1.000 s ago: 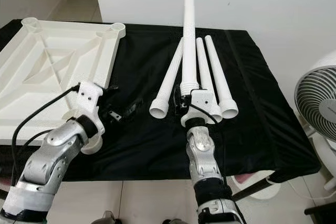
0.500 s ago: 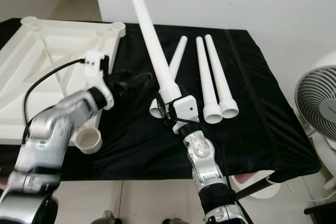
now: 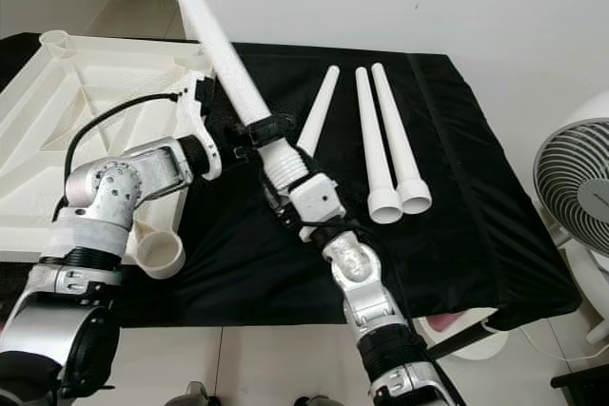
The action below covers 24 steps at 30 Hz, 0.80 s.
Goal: Building children table
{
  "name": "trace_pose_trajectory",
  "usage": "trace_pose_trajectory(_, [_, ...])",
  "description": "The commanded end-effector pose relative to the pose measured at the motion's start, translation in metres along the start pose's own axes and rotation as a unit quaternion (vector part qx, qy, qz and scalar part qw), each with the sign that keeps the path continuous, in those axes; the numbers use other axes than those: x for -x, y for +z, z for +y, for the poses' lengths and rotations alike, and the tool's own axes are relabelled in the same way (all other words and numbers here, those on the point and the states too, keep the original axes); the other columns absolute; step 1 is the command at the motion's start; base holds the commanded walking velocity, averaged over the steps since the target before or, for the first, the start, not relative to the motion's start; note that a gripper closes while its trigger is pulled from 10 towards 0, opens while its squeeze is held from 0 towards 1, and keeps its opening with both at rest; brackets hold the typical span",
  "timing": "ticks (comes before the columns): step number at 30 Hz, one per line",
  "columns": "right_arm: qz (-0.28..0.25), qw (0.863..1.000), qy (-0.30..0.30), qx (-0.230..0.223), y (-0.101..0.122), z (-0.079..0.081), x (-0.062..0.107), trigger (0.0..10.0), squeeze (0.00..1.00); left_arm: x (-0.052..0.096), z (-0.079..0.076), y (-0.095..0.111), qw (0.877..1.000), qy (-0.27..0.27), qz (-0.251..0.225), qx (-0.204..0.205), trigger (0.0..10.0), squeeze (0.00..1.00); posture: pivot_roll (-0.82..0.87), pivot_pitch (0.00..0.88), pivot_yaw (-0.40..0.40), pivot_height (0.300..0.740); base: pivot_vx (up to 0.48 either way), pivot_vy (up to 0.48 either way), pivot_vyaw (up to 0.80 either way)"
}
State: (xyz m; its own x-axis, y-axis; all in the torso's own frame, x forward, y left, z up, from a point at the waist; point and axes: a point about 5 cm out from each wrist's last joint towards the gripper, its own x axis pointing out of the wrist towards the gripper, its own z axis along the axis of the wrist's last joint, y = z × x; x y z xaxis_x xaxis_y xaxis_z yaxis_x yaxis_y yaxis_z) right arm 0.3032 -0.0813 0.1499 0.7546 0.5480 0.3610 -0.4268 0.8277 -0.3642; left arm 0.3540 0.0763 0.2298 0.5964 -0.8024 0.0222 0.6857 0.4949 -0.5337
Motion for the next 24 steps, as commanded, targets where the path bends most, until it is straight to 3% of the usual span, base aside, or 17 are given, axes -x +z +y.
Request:
trace_pose_trajectory(1, [-0.018, 1.0, 0.011, 0.003, 0.006, 0.006, 0.001, 10.0, 0.0, -0.005, -0.002, 0.006, 0.999, -0.047, 0.01, -0.003, 10.0, 0.0, 0.13, 0.051, -0.021, 0.74, 0.0, 0.0, 0.0])
trace_pose_trajectory(6, [-0.017, 1.0, 0.018, 0.004, 0.005, 0.01, 0.004, 10.0, 0.0, -0.006, 0.003, 0.018, 1.0, -0.028, 0.001, 0.005, 10.0, 0.0, 0.13, 0.051, -0.021, 0.74, 0.0, 0.0, 0.0])
trace_pose_trajectory(11, [-0.012, 1.0, 0.022, 0.004, 0.004, 0.015, 0.012, 10.0, 0.0, -0.002, 0.011, 0.051, 1.0, 0.011, -0.028, -0.003, 10.0, 0.0, 0.13, 0.053, -0.014, 0.74, 0.0, 0.0, 0.0])
trace_pose_trajectory(13, [-0.012, 1.0, 0.022, 0.005, 0.003, 0.016, 0.013, 10.0, 0.0, 0.0, 0.012, 0.058, 0.999, 0.016, -0.033, -0.004, 9.7, 0.0, 0.13, 0.053, -0.014, 0.74, 0.0, 0.0, 0.0])
trace_pose_trajectory(14, [-0.011, 1.0, 0.021, 0.006, 0.003, 0.016, 0.013, 10.0, 0.0, 0.001, 0.013, 0.062, 0.999, 0.019, -0.035, -0.004, 8.7, 0.0, 0.12, 0.054, -0.011, 0.74, 0.0, 0.0, 0.0])
trace_pose_trajectory(15, [-0.011, 1.0, 0.021, 0.006, 0.003, 0.016, 0.013, 10.0, 0.0, 0.001, 0.013, 0.062, 0.999, 0.019, -0.035, -0.004, 8.7, 0.0, 0.12, 0.054, -0.011, 0.74, 0.0, 0.0, 0.0])
trace_pose_trajectory(16, [-0.01, 1.0, 0.021, 0.008, 0.003, 0.016, 0.014, 10.0, 0.0, 0.001, 0.014, 0.065, 0.999, 0.023, -0.036, -0.005, 9.7, 0.0, 0.12, 0.054, -0.011, 0.74, 0.0, 0.0, 0.0])
trace_pose_trajectory(18, [-0.01, 1.0, 0.021, 0.009, 0.003, 0.015, 0.014, 10.0, 0.0, 0.002, 0.014, 0.067, 0.999, 0.025, -0.036, -0.006, 9.7, 0.0, 0.12, 0.054, -0.01, 0.74, 0.0, 0.0, 0.0])
trace_pose_trajectory(19, [-0.009, 1.0, 0.021, 0.012, 0.002, 0.015, 0.014, 10.0, 0.0, 0.002, 0.015, 0.071, 0.999, 0.028, -0.04, -0.002, 6.9, 0.0, 0.12, 0.055, -0.01, 0.74, 0.0, 0.0, 0.0])
trace_pose_trajectory(20, [-0.009, 1.0, 0.021, 0.012, 0.002, 0.015, 0.014, 10.0, 0.0, 0.002, 0.015, 0.071, 0.999, 0.028, -0.04, -0.002, 6.9, 0.0, 0.12, 0.055, -0.01, 0.74, 0.0, 0.0, 0.0])
trace_pose_trajectory(21, [-0.009, 1.0, 0.02, 0.013, 0.002, 0.014, 0.014, 10.0, 0.0, 0.003, 0.014, 0.074, 0.999, 0.028, -0.045, -0.004, 0.9, 0.0, 0.13, 0.055, -0.011, 0.74, 0.0, 0.0, 0.0])
trace_pose_trajectory(24, [-0.008, 1.0, 0.022, 0.016, 0.002, 0.014, 0.014, 10.0, 0.0, 0.003, 0.014, 0.077, 0.998, 0.026, -0.052, 0.004, 0.0, 0.0, 0.13, 0.055, -0.012, 0.74, 0.0, 0.0, 0.0])
